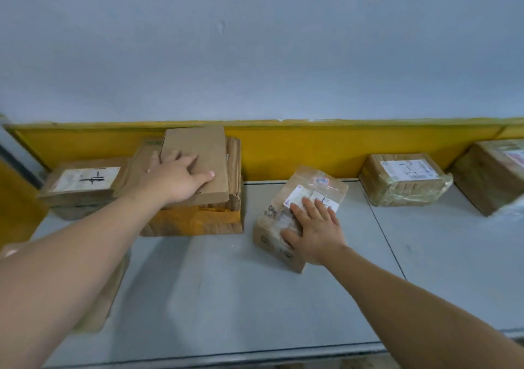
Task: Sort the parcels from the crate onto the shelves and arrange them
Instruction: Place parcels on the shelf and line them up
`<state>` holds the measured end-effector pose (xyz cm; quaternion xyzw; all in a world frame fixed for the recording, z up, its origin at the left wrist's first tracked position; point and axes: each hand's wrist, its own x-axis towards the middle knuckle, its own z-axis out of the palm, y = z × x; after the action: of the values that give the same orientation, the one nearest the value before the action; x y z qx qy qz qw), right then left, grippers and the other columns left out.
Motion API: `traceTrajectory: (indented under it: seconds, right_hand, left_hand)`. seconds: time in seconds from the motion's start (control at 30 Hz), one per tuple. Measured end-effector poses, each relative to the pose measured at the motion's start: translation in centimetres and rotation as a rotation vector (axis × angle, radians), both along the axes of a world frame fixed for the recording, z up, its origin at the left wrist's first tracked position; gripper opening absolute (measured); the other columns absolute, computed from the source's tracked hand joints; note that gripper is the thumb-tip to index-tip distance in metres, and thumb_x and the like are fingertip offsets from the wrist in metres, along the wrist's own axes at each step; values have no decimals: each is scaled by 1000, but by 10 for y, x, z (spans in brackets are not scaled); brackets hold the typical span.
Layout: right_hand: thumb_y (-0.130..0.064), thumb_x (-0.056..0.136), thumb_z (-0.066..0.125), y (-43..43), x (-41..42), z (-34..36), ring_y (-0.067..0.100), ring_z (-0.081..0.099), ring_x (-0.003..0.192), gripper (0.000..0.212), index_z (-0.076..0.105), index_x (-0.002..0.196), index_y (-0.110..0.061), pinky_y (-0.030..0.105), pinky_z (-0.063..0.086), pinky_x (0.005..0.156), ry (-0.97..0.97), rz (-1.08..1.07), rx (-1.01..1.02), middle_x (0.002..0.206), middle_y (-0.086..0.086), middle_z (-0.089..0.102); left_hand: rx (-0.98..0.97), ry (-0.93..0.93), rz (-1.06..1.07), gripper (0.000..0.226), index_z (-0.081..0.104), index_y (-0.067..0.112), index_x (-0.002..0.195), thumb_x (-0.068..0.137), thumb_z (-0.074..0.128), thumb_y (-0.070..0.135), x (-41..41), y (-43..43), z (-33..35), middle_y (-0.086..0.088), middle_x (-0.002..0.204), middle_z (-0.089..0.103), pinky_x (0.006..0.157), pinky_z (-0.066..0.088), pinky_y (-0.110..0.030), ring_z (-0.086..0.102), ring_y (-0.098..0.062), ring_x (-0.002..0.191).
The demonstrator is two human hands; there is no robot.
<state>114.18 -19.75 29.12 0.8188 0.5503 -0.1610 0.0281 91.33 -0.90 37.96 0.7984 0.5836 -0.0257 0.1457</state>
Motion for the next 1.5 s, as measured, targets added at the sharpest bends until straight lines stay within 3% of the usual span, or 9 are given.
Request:
traceTrajectory:
  seconds: [0.1,0.2,0.3,0.5,0.6,0.8,1.33,1.5]
  right_hand:
    - [-66,95,23,28,-7,-1,32,-5,152,75,10,158,-29,51,-3,120,-14,-137,39,167,6,0]
    - [-71,93,32,36,15,7,28,-3,153,76,18,156,-32,48,0,121,-27,17,74,166,6,7]
    - [-74,91,34,29,51,9,23,-10,153,80,4,157,-40,42,-2,122,-18,178,-39,167,3,-7]
    - [-78,90,14,41,22,-9,31,-3,152,85,2,159,-30,48,3,121,-58,-141,8,166,11,-2]
    - [-83,86,15,47,27,-4,33,1,151,93,5,159,-27,51,10,117,-78,-101,-5,166,9,2]
    - [-85,84,13,46,44,-14,30,-17,151,94,-7,158,-32,58,-8,119,-98,-9,-39,166,4,-13]
    - [-86,83,18,110,57,-15,32,-8,152,93,4,159,-33,60,-1,119,-96,-39,41,167,5,-4]
    - [-83,85,30,117,57,-6,31,-8,153,88,12,157,-35,59,-3,119,-2,-89,-13,167,3,-4]
  left_hand:
    - [8,33,46,84,18,37,153,82,34,81,11,2,-1,2,163,4,116,10,-62,-8,-34,148]
    - [4,68,56,88,12,38,153,80,28,84,18,1,-5,0,164,-2,115,7,-63,-11,-36,148]
    - [12,78,58,86,8,39,153,81,27,83,19,0,-7,2,163,-6,114,6,-61,-12,-36,147]
    - [23,79,45,83,8,41,153,82,26,82,18,-1,-6,4,163,-5,115,11,-59,-12,-34,148]
    - [30,77,45,83,8,41,153,82,26,82,17,-1,-7,4,163,-5,115,10,-58,-12,-33,148]
    - [36,90,40,83,7,41,153,82,24,82,20,-2,-7,4,163,-6,116,8,-58,-13,-34,148]
    - [11,106,43,82,4,42,152,83,26,81,21,-6,-3,6,163,-8,116,7,-57,-14,-32,148]
    - [16,5,62,80,13,38,153,87,41,73,14,-3,6,3,164,-1,118,8,-52,-7,-28,149]
